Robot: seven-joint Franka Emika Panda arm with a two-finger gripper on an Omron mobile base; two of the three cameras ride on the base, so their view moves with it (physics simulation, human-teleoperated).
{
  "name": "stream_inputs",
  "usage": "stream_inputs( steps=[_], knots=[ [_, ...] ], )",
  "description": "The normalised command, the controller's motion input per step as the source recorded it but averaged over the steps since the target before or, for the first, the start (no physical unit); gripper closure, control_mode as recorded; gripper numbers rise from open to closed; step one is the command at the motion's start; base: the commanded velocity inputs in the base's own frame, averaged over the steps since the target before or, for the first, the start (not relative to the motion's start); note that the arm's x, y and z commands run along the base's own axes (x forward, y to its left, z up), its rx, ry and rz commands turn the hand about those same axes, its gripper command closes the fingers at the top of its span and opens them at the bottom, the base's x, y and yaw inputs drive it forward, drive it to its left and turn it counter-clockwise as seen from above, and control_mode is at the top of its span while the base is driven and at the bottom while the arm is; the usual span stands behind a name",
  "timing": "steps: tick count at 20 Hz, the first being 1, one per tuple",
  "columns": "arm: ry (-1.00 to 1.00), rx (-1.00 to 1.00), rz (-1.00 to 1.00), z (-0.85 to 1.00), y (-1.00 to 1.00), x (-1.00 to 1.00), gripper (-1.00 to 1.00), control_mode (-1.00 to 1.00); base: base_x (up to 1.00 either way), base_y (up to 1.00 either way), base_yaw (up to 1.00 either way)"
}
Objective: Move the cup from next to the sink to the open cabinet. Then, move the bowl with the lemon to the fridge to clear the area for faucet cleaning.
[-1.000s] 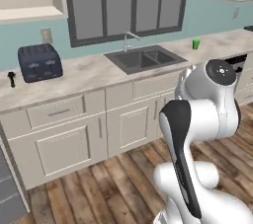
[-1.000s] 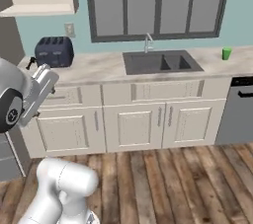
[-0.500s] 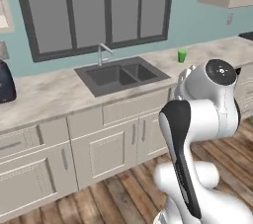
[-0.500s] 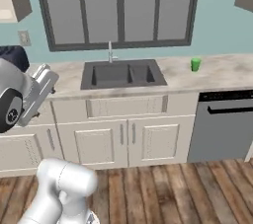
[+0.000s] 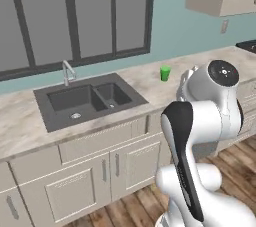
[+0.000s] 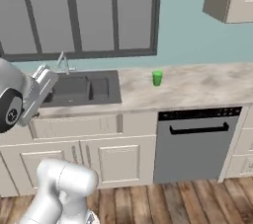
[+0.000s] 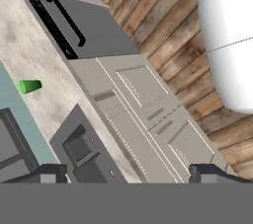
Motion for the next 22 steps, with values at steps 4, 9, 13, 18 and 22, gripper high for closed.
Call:
stream_inputs(
  steps=[4, 9, 13, 18, 22],
  knots=[
    [0.00, 0.00, 0.00, 0.00, 0.00, 0.00, -1.00, 1.00, 1.00, -1.00, 0.01],
    [0.00, 0.00, 0.00, 0.00, 0.00, 0.00, -1.00, 1.00, 1.00, -1.00, 0.10],
    [0.00, 0.00, 0.00, 0.00, 0.00, 0.00, -1.00, 1.00, 0.98, -1.00, 0.13],
    [0.00, 0.00, 0.00, 0.00, 0.00, 0.00, -1.00, 1.00, 0.37, -1.00, 0.31],
    [0.00, 0.00, 0.00, 0.00, 0.00, 0.00, -1.00, 1.00, 0.31, -0.68, 0.30]
  ],
)
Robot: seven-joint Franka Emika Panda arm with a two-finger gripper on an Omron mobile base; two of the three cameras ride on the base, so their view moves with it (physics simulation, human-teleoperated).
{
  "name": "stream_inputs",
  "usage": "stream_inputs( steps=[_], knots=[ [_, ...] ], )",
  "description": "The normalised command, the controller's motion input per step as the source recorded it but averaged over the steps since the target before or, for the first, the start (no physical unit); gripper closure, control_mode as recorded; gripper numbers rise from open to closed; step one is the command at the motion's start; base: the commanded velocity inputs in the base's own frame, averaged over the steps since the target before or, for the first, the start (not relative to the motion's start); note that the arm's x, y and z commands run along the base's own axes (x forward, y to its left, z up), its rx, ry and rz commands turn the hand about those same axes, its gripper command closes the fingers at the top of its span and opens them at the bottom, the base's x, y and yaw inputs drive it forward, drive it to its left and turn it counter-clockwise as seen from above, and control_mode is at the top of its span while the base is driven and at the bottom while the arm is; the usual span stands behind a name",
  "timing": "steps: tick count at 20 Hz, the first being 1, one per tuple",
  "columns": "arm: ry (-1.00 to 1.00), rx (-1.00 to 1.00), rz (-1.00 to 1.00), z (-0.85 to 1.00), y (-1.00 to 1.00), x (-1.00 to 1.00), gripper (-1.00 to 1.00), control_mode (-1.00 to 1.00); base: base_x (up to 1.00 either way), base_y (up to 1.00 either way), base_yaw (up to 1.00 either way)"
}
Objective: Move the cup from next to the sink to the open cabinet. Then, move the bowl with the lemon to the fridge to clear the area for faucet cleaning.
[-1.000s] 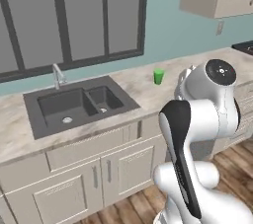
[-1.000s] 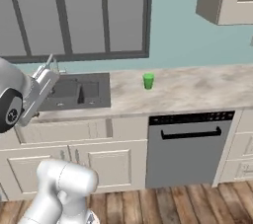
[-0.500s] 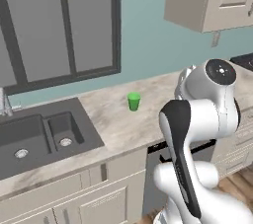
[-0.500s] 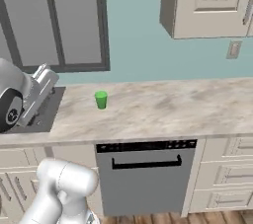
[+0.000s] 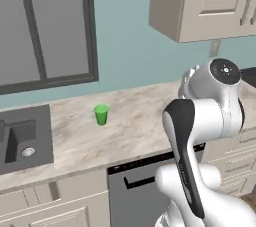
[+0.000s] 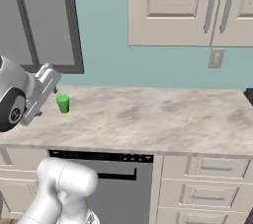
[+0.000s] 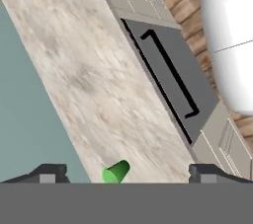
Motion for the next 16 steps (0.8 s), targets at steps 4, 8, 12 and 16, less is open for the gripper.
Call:
stream_inputs(
  steps=[4, 8, 12, 16],
  knots=[
    [0.00, 0.00, 0.00, 0.00, 0.00, 0.00, -1.00, 1.00, 0.00, -0.03, 0.37],
    [0.00, 0.00, 0.00, 0.00, 0.00, 0.00, -1.00, 1.00, 0.29, 0.29, 0.14],
    [0.00, 0.00, 0.00, 0.00, 0.00, 0.00, -1.00, 1.00, 0.55, 0.03, 0.13],
    [0.00, 0.00, 0.00, 0.00, 0.00, 0.00, -1.00, 1.00, 0.62, 0.27, 0.04]
  ],
)
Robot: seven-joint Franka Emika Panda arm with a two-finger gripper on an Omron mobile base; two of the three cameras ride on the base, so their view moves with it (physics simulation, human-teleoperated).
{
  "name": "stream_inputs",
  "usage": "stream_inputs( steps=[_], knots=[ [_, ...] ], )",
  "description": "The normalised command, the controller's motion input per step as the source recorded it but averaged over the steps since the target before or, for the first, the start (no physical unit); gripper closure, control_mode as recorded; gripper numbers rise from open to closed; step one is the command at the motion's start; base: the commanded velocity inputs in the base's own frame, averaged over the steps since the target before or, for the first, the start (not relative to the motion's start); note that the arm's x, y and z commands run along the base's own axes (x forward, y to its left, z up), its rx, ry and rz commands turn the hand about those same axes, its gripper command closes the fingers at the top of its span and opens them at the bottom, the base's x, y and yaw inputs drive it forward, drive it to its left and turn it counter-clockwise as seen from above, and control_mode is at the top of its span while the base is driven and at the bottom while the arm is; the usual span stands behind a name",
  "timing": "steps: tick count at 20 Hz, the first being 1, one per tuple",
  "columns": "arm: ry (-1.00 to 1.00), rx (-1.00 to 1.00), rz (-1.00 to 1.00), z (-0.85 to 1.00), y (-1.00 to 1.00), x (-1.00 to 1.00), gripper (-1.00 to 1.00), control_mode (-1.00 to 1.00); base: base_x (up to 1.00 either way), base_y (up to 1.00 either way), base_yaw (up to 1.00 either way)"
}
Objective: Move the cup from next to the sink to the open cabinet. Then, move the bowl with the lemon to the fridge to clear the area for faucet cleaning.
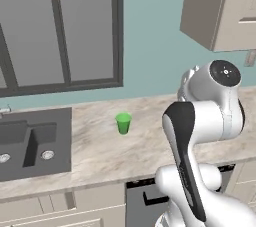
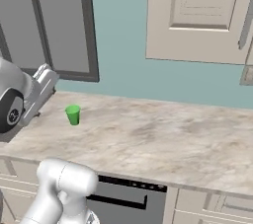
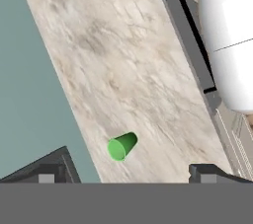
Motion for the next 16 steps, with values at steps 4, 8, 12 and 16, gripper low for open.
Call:
stream_inputs(
  steps=[4, 8, 12, 16],
  knots=[
    [0.00, 0.00, 0.00, 0.00, 0.00, 0.00, -1.00, 1.00, 0.42, 0.25, 0.00],
    [0.00, 0.00, 0.00, 0.00, 0.00, 0.00, -1.00, 1.00, 0.15, 0.04, 0.02],
    [0.07, 0.04, 0.08, 0.00, -0.23, 0.21, -1.00, -1.00, 0.15, -0.05, 0.04],
    [0.40, 0.03, 0.29, -0.19, -0.41, 0.68, -1.00, -1.00, 0.00, 0.00, 0.00]
  ],
)
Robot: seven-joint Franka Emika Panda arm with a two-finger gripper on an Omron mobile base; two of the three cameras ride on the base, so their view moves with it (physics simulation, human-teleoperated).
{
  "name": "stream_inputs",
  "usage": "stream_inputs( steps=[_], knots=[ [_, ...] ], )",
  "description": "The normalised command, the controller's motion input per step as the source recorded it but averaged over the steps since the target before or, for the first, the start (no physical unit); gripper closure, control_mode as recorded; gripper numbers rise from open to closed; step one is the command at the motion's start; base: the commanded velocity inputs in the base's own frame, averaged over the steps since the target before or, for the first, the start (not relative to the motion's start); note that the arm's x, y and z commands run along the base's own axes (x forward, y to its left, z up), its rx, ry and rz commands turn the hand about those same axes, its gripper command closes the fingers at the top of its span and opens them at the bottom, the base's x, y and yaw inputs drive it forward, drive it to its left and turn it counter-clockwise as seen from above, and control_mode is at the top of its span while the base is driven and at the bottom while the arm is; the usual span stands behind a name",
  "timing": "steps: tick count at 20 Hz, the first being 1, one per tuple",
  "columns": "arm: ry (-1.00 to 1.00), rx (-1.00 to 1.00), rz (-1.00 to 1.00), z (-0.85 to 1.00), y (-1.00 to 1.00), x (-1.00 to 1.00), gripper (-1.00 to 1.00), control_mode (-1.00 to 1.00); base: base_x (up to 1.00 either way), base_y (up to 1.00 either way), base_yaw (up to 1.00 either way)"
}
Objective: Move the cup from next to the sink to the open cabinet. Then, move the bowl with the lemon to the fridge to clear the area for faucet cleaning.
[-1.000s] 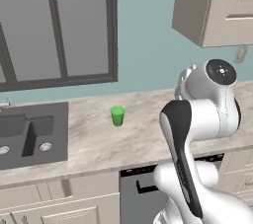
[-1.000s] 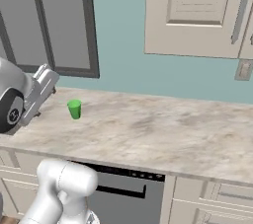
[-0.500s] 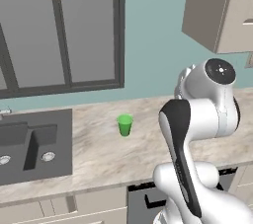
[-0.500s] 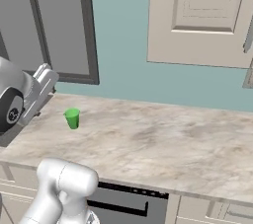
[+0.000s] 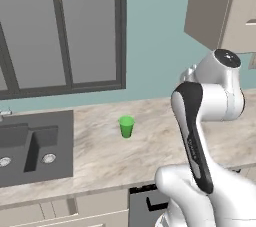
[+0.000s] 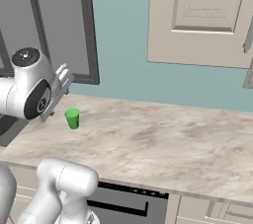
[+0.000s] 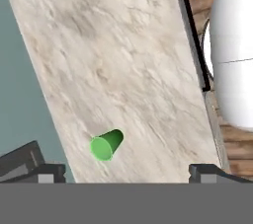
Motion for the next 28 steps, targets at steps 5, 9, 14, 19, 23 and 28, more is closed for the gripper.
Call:
stream_inputs(
  steps=[5, 9, 14, 19, 23, 28],
  knots=[
    [0.25, 0.00, 0.58, -0.33, -0.17, 0.43, -1.00, -1.00, 0.00, 0.00, 0.00],
    [0.06, -0.01, 0.71, -0.56, -0.02, 0.50, -1.00, -1.00, 0.00, 0.00, 0.00],
    [-0.04, -0.12, 0.75, -0.91, 0.00, 0.62, -1.00, -1.00, 0.00, 0.00, 0.00],
    [-0.31, -0.28, 0.76, -0.59, 0.00, 0.18, -1.00, -1.00, 0.00, 0.00, 0.00],
    [-0.48, -0.44, 0.60, 0.00, 0.00, -0.11, -1.00, -1.00, 0.00, 0.00, 0.00],
    [-0.56, -0.20, 0.32, -0.01, 0.00, -0.32, -1.00, -1.00, 0.00, 0.00, 0.00]
  ],
)
